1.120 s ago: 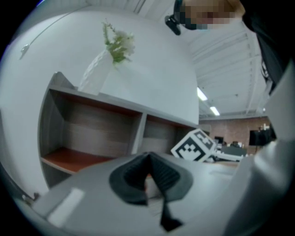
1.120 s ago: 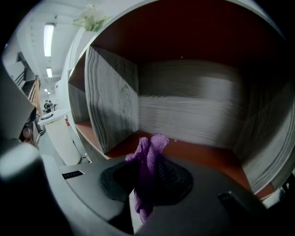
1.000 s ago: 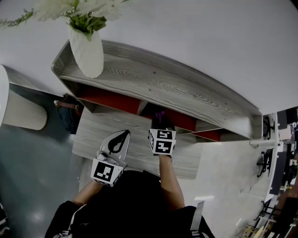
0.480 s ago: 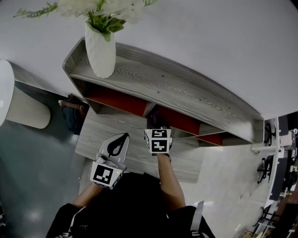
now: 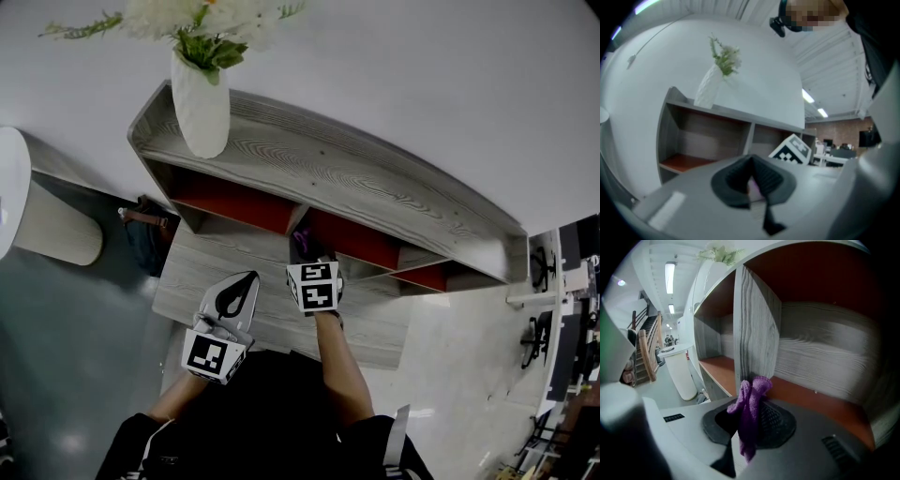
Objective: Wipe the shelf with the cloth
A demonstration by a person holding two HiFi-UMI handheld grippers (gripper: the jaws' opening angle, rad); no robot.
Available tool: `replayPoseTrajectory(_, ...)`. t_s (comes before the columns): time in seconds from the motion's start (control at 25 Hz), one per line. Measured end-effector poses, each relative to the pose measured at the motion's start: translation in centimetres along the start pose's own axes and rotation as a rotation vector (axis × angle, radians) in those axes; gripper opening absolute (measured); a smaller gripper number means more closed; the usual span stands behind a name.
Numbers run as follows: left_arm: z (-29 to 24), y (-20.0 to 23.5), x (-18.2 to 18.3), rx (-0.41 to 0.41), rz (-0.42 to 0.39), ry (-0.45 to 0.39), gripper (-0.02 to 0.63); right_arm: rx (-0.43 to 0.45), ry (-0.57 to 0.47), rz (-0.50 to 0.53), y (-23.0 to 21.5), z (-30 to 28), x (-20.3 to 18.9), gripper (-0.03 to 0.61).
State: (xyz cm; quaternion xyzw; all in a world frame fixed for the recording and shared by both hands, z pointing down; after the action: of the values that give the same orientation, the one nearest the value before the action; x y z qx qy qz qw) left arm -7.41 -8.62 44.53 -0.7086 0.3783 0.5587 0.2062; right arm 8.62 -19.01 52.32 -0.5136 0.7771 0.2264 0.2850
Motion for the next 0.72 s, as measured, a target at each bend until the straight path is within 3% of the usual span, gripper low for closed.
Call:
replayPoseTrajectory(0.28,-0.1,-0.6,0.2,-0.019,-0.008,-0.009,-0.002,-0.026,-0.118,0.002,0.1,2.5,-1.4,0.047)
replayPoseTrajectory(0.44,-0.8,-1.1,0.3,-0.041,-0.012,-0.009,-0.002,-0.096,-0.207,-0.062,-1.3,5.5,-1.6,0.046)
replayPoseTrajectory(0.72,-2.6,-3.0,1.1,-0.115,-0.039,-0.015,-0.002,-0.275,-0.24,-0.2,-7.1,9.2,-3.4,0.048)
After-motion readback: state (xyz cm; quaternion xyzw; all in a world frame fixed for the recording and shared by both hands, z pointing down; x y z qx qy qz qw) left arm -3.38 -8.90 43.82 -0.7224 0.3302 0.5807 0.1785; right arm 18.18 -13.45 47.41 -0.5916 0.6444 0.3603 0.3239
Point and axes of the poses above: the fingertips, and each gripper's own axes: z backward along the fingers, y to its left, x out of its top, the point moved 7 cm from there along z, backward along the fingers, and after that the axes turned 12 degrees about y, right-handed, at the moved point
